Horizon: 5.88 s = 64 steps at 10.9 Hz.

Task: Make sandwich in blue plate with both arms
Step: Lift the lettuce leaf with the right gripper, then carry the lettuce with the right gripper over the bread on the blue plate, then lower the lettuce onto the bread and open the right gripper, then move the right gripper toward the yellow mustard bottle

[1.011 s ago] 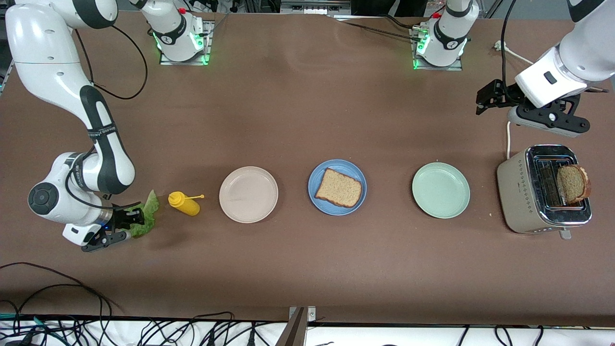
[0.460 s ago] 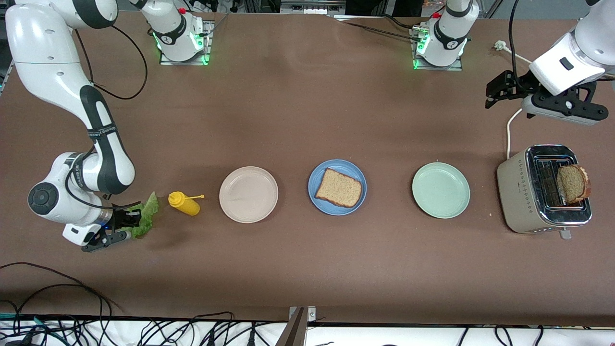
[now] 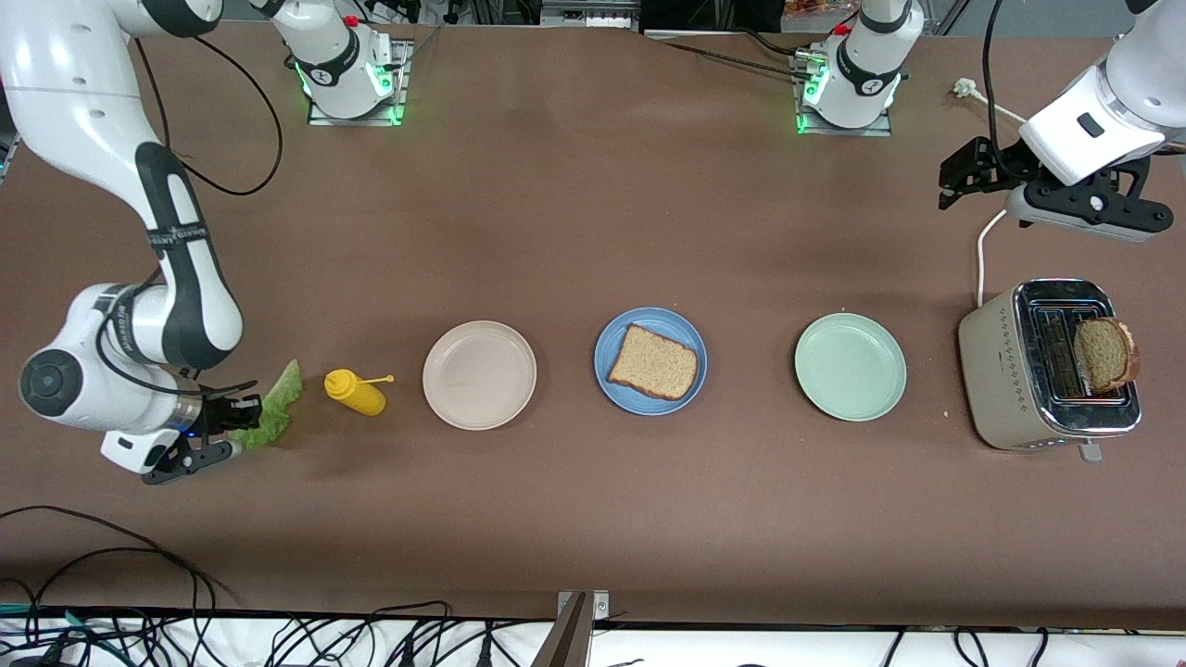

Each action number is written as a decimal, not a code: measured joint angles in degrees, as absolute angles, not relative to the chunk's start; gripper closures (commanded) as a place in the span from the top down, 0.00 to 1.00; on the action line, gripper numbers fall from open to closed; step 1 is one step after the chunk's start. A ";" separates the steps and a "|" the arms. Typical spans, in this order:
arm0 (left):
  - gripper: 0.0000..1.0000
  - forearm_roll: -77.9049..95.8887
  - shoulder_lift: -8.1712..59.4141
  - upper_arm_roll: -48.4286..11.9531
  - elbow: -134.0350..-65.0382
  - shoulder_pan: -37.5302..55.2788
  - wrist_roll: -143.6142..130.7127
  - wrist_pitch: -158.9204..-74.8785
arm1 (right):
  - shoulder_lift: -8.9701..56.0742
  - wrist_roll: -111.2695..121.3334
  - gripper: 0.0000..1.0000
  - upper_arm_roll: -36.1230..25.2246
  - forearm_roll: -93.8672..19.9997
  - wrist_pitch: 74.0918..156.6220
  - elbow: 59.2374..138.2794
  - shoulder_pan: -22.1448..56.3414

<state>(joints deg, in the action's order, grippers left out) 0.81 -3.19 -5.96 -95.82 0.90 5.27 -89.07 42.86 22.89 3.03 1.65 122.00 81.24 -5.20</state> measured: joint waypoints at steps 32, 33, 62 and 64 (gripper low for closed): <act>1.00 -0.41 -3.18 -5.99 -95.82 0.91 5.27 -89.12 | 51.36 -65.49 0.00 -16.87 -24.88 103.02 53.25 47.56; 1.00 -0.41 -3.18 -5.99 -95.82 0.91 5.27 -89.12 | 52.82 -68.31 0.00 -19.63 -27.88 105.40 53.21 50.02; 1.00 -0.41 -3.18 -5.97 -95.82 0.91 5.27 -89.12 | 62.46 -69.50 1.00 -25.98 -31.88 112.34 51.95 55.38; 1.00 -0.41 -3.18 -5.97 -95.82 0.91 5.27 -89.12 | 59.66 -62.47 1.00 -26.41 -32.53 105.95 51.53 51.81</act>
<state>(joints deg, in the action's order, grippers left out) -0.41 -3.18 -5.97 -95.82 0.91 5.27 -89.12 59.66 -62.47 -26.41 -32.53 105.95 51.53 51.81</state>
